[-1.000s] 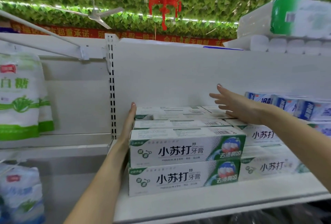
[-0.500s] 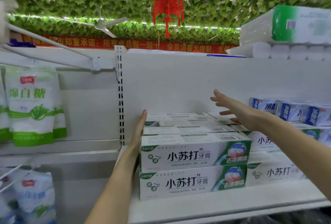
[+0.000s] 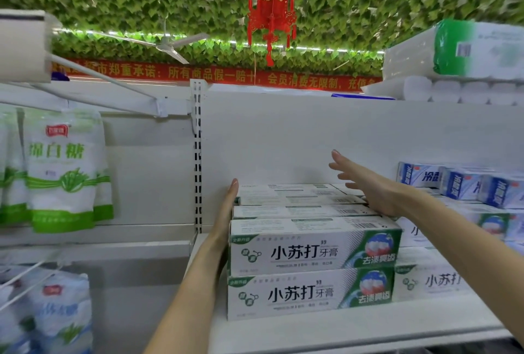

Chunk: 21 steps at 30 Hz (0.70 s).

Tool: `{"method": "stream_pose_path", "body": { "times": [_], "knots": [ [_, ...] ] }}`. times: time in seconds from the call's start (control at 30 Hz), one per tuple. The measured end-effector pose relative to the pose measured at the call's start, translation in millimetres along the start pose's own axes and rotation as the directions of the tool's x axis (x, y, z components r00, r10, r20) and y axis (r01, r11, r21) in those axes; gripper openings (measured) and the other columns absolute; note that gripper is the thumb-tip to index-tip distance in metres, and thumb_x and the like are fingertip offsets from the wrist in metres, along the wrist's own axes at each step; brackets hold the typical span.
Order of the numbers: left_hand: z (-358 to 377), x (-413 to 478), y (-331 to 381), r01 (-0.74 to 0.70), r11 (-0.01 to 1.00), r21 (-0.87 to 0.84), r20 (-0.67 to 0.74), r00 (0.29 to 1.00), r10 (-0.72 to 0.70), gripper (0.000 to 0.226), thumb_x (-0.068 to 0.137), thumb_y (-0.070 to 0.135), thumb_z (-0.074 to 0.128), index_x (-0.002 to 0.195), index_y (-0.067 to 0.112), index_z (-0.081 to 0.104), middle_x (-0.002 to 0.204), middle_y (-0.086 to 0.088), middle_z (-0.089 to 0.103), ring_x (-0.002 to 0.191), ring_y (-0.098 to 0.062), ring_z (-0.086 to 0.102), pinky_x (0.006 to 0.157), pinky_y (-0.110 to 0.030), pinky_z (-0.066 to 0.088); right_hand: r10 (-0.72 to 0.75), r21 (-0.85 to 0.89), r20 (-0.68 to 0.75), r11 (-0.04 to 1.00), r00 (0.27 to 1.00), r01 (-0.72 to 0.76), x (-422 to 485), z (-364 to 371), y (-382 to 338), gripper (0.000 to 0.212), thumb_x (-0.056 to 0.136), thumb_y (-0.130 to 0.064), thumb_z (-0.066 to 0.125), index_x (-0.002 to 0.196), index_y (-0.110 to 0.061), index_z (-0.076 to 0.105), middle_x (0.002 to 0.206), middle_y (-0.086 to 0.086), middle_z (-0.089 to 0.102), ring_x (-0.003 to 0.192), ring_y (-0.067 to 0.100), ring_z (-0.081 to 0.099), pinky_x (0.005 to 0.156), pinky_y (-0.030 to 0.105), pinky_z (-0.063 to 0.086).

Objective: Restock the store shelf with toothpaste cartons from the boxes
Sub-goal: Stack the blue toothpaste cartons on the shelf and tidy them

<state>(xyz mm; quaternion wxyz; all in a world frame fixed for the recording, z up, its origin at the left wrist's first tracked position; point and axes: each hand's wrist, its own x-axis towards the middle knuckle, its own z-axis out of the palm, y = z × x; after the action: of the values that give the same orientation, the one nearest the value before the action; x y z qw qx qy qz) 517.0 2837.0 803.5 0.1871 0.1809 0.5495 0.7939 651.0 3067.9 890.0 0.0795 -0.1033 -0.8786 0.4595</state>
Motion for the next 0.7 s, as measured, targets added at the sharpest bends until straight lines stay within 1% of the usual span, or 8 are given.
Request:
{"method": "stream_pose_path", "body": {
  "times": [0.07,0.1,0.13,0.27,0.33,0.47,0.63,0.7],
  "knots": [
    [8.5,-12.0,8.4,-0.007,1.0,-0.005,0.055,0.998,0.007,0.052,0.094,0.055,0.043,0.117,0.011,0.06,0.102,-0.011,0.073,0.091,-0.025,0.071,0.077,-0.033,0.056,0.005,0.015,-0.02,1.0,1.0,-0.004,-5.1,-1.0,-4.6,0.135,0.031,-0.102,0.035,0.148,-0.037,0.024,0.158,0.003,0.02,0.144,0.025,0.021,0.114,0.056,0.01],
    [10.8,-15.4,10.0,-0.014,1.0,-0.004,0.087,0.996,0.014,0.043,0.099,0.046,0.038,0.105,0.012,0.062,0.084,-0.008,0.075,0.074,-0.021,0.073,0.063,-0.027,0.055,0.014,0.005,-0.029,1.0,0.999,-0.014,-7.9,1.0,-7.4,0.132,0.035,-0.102,0.034,0.149,-0.036,0.023,0.158,0.004,0.02,0.143,0.026,0.022,0.114,0.055,0.011],
    [11.7,-17.3,10.5,-0.03,0.999,0.025,0.101,0.995,0.027,0.04,0.101,0.042,0.036,0.097,0.013,0.063,0.073,-0.006,0.074,0.063,-0.019,0.072,0.056,-0.026,0.053,0.027,0.008,-0.049,1.0,0.998,-0.027,-7.3,2.6,-7.3,0.124,0.045,-0.101,0.032,0.15,-0.035,0.022,0.158,0.005,0.019,0.143,0.026,0.023,0.114,0.054,0.011],
    [14.3,-21.4,12.3,-0.051,0.999,-0.003,0.083,0.995,0.052,0.039,0.102,0.036,0.035,0.086,0.011,0.06,0.058,-0.006,0.07,0.048,-0.016,0.067,0.04,-0.02,0.048,0.01,-0.057,-0.101,0.998,0.995,-0.015,-3.3,10.3,-9.6,0.089,0.079,-0.077,0.024,0.152,-0.029,0.016,0.159,0.001,0.015,0.143,0.026,0.023,0.115,0.048,0.014],
    [16.5,-18.5,11.8,-0.023,0.999,-0.037,0.085,0.996,0.026,0.041,0.102,0.037,0.035,0.085,0.009,0.06,0.058,-0.007,0.069,0.048,-0.018,0.067,0.038,-0.018,0.046,-0.025,-0.11,-0.126,0.994,0.992,0.011,-1.3,14.4,-8.4,0.077,0.088,-0.07,0.023,0.152,-0.027,0.018,0.159,-0.003,0.017,0.142,0.025,0.027,0.114,0.044,0.018],
    [17.0,-16.2,9.7,-0.011,0.996,-0.087,0.075,0.997,0.018,0.045,0.103,0.034,0.032,0.083,0.006,0.06,0.058,-0.009,0.069,0.048,-0.018,0.067,0.038,-0.019,0.047,-0.074,-0.158,-0.141,0.986,0.987,0.051,-0.4,17.3,-6.3,0.072,0.089,-0.069,0.025,0.149,-0.03,0.024,0.156,-0.006,0.025,0.138,0.023,0.032,0.112,0.042,0.022],
    [14.8,-12.0,11.6,-0.066,0.996,-0.066,-0.033,0.997,0.064,0.022,0.103,0.019,0.037,0.106,0.002,0.051,0.075,-0.011,0.065,0.051,-0.016,0.066,0.041,-0.021,0.05,-0.086,-0.211,-0.109,0.976,0.99,0.061,-0.5,19.8,-6.5,0.081,0.082,-0.074,0.025,0.15,-0.03,0.023,0.157,-0.006,0.024,0.14,0.02,0.029,0.117,0.042,0.019],
    [14.2,-11.5,10.7,-0.048,0.996,-0.069,-0.036,0.998,0.046,0.022,0.102,0.015,0.036,0.095,0.003,0.054,0.063,-0.009,0.067,0.045,-0.014,0.065,0.038,-0.019,0.048,-0.087,-0.213,-0.102,0.975,0.991,0.064,-1.7,21.6,-9.1,0.076,0.087,-0.071,0.025,0.15,-0.027,0.023,0.156,-0.005,0.024,0.14,0.019,0.028,0.117,0.041,0.019]
  ]
}}
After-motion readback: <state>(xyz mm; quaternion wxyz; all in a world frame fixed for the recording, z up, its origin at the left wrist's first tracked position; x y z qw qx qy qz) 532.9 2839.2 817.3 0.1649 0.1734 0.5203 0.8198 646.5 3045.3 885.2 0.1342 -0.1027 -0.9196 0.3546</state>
